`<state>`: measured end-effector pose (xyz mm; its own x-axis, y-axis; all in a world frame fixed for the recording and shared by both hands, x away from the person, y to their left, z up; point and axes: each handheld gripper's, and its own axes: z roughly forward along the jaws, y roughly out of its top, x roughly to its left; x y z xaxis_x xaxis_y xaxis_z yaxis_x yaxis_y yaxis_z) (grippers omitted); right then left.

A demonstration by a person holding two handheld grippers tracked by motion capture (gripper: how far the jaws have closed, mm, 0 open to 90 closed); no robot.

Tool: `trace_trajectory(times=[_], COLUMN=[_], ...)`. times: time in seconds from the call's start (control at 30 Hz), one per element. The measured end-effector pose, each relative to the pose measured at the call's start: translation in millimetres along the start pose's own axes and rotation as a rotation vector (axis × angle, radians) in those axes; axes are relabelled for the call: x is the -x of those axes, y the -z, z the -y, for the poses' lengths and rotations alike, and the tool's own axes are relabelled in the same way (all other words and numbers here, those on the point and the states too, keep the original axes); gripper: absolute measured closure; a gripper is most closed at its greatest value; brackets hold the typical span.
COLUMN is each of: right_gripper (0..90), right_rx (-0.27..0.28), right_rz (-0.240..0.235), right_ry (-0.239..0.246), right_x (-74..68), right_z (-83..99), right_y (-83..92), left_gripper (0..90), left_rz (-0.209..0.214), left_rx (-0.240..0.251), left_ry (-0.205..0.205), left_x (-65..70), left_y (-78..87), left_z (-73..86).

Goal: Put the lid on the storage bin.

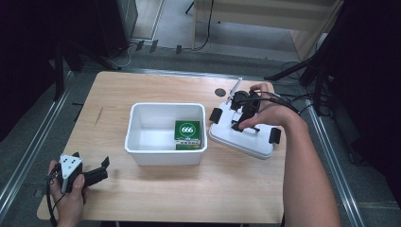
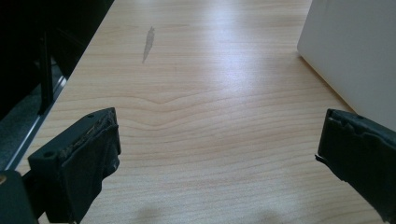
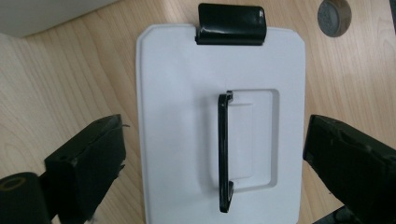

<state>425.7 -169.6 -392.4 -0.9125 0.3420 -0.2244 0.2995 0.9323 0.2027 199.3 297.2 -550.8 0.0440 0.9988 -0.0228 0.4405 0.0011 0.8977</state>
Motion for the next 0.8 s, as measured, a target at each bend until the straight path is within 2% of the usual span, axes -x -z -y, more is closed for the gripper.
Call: trace_trajectory(times=[0.2, 0.37, 0.63, 0.8], right_gripper=[18.1, 24.6, 36.5, 45.4], right_rx=[-0.01, -0.024, -0.059, -0.069], right_rz=[0.011, 0.035, 0.03, 0.045], right_ry=[-0.022, -0.037, -0.051, -0.05], right_x=[7.2, 11.2, 13.0, 13.1], right_z=[15.4, 24.9, 30.2, 29.9], right_y=[-10.4, -21.3, -37.5, -43.8], left_gripper=[0.0, 0.0, 0.0, 0.0], left_rz=[-0.001, -0.002, -0.003, -0.002], left_rx=[0.0, 0.001, 0.002, 0.002], left_ry=[0.0, -0.001, 0.0, 0.001], left_x=[0.2, 0.3, 0.3, 0.1], left_y=[0.1, 0.0, 0.2, 0.4], left_z=[0.0, 0.0, 0.1, 0.2])
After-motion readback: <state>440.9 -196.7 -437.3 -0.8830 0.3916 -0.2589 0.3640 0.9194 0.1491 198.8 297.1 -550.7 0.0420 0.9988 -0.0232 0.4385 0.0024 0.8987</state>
